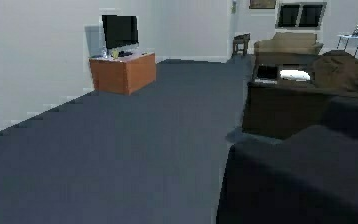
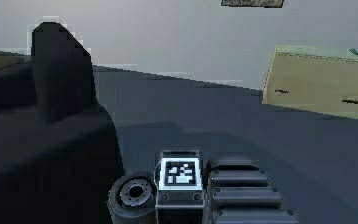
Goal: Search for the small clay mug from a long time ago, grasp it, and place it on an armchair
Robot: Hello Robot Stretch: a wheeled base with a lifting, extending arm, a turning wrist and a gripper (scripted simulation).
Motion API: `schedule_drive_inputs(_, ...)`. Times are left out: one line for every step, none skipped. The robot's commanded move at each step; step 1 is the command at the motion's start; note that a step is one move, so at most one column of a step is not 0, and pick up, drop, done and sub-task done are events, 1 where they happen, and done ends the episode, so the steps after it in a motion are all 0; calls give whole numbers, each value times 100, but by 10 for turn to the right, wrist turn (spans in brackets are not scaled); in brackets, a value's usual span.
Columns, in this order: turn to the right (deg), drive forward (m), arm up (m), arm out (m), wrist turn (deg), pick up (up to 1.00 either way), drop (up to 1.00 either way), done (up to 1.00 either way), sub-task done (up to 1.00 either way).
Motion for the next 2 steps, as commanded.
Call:
schedule_drive_inputs(-210, 0, 0, 0, 0, 0, 0, 0, 0)
schedule_drive_inputs(-30, 0, 0, 0, 0, 0, 0, 0, 0)
